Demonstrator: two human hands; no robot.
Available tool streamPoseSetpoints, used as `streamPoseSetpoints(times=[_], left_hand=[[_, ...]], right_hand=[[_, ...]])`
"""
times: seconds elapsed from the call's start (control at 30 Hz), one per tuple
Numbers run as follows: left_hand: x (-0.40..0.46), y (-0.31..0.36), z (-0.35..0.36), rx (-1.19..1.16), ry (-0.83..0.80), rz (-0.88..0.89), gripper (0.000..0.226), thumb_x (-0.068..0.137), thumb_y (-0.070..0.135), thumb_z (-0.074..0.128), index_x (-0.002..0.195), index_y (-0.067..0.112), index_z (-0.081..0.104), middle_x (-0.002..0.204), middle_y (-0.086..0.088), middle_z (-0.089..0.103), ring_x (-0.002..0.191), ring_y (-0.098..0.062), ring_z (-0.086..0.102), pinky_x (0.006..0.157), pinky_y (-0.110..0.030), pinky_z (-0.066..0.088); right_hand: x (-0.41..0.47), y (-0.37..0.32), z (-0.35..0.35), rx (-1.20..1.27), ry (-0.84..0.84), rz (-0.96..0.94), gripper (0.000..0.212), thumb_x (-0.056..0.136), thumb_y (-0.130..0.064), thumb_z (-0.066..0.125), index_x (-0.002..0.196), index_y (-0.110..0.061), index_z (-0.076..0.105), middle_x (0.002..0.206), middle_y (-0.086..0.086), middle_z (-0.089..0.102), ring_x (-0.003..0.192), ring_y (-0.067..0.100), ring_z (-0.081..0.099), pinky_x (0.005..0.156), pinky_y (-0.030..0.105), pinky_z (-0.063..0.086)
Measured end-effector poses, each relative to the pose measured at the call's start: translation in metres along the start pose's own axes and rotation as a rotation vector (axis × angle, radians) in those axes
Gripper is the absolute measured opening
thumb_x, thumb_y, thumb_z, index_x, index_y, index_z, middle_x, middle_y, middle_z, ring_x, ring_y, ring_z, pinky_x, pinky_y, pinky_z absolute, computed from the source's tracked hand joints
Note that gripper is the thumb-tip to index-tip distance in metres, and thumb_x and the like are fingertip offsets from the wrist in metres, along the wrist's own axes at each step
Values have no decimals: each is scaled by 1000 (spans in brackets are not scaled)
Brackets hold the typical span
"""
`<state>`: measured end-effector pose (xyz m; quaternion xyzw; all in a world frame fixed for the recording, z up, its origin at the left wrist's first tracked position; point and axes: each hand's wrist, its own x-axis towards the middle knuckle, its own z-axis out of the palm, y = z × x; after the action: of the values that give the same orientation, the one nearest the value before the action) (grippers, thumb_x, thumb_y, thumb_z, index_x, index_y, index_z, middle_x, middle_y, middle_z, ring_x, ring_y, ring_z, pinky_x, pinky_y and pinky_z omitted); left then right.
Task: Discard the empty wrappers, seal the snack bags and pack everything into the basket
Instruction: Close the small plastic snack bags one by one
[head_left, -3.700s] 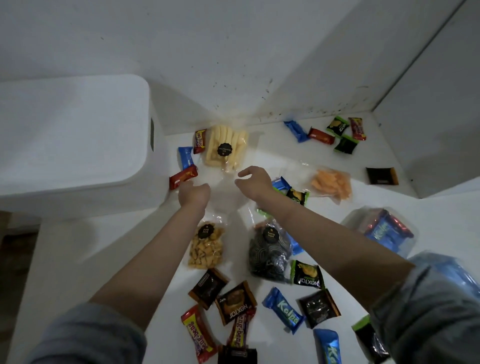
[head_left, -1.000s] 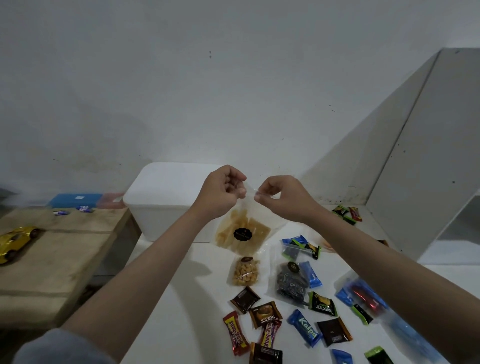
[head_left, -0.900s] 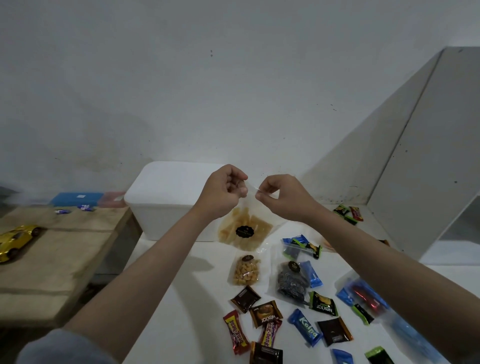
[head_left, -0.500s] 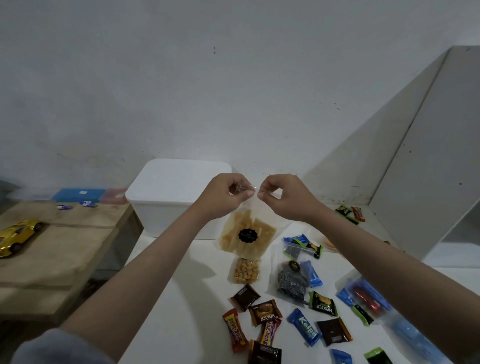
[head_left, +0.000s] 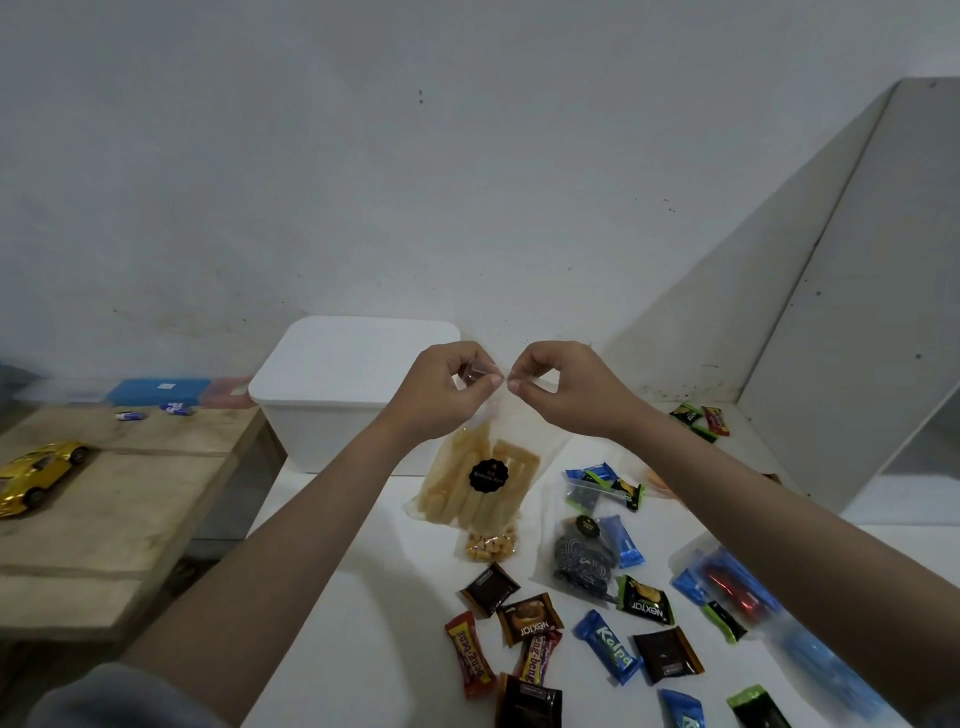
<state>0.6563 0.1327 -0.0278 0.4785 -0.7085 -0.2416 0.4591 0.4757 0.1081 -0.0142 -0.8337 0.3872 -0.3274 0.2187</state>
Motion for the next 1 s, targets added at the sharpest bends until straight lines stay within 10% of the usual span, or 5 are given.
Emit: streamPoseSetpoints(times=[0.63, 1.0], left_hand=[[-4, 11, -15, 59, -9, -103, 10, 87, 14, 61, 80, 7, 63, 66, 14, 53, 63, 0, 47, 63, -9, 39], [0, 26, -3, 402, -123, -4, 10, 82, 30, 67, 75, 31, 61, 76, 19, 59, 84, -5, 57, 103, -43, 32]], right_hand=[[-5, 1, -14, -53, -21, 14, 10, 85, -18, 67, 75, -19, 65, 76, -9, 67, 80, 7, 62, 76, 13, 45], [-9, 4, -9, -103, -46, -20, 10, 82, -16, 65, 72, -19, 64, 74, -8, 67, 79, 11, 63, 79, 30, 51]])
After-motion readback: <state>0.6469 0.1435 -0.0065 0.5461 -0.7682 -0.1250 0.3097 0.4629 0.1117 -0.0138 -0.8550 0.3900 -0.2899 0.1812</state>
